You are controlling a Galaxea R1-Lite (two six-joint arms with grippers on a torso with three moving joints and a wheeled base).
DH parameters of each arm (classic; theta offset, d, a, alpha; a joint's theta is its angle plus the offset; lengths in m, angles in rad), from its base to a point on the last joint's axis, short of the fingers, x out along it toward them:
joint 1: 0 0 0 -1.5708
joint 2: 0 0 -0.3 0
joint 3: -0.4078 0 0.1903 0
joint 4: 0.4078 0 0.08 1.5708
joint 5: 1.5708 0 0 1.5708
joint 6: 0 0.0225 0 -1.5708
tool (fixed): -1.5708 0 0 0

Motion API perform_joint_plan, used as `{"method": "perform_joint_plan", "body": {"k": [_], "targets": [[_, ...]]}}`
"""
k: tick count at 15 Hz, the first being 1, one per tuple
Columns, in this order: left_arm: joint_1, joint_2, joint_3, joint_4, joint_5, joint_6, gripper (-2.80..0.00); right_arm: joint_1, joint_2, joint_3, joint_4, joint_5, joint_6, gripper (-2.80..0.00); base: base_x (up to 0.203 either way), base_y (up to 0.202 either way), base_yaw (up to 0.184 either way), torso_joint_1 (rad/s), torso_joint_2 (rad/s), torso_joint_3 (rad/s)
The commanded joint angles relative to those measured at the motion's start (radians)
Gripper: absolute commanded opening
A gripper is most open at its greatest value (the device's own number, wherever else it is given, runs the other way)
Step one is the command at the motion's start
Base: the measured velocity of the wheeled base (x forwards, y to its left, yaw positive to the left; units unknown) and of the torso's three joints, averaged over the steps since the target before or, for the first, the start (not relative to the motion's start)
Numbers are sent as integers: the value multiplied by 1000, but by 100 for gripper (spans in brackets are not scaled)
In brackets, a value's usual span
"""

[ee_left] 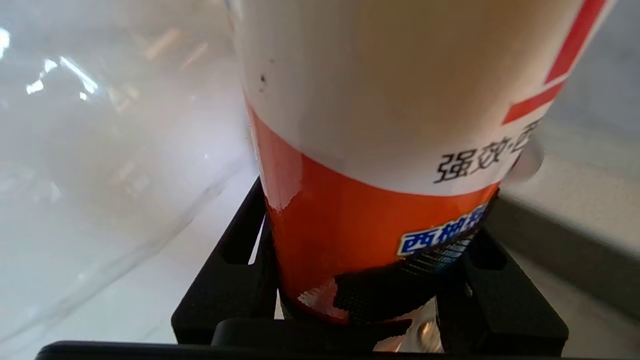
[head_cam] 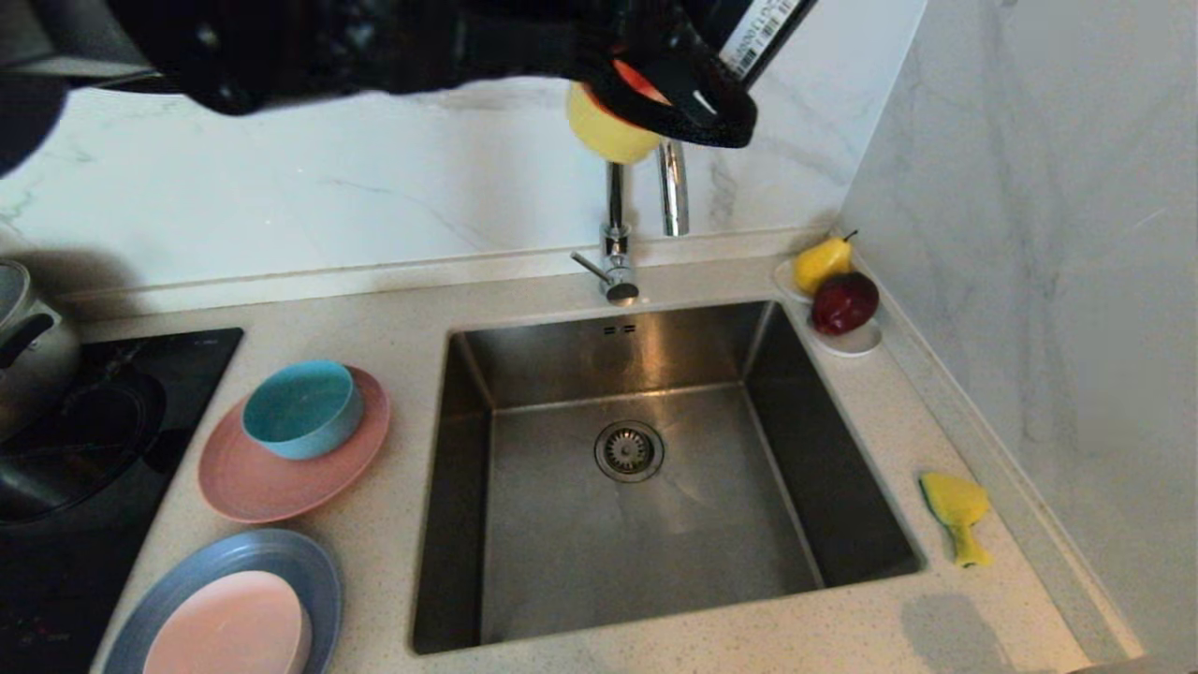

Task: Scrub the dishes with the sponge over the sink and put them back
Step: Squeeze it onto the sponge

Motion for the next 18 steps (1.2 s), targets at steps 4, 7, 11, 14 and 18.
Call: {"method": "perform_joint_plan", "body": {"k": [4,7,11,14,18], "targets": [[-77,121,-36,-103,52,58,-280,1,-2,0,1,0,0,-280,0,0,0,0,0,0],[-105,169,-34,-104,59,59,-280,0,-2,0,0,0,0,-280,0,0,0,0,0,0],[-154,230,-29,-88,87,67,-280,0,-2,0,1,0,0,-280,0,0,0,0,0,0],[-182,290,-32,-87,136,93,-280,0,-2,0,0,0,0,-280,0,0,0,0,0,0],[-192,349,-26,-87,143,125,-280,0,-2,0,1,0,0,-280,0,0,0,0,0,0]]}}
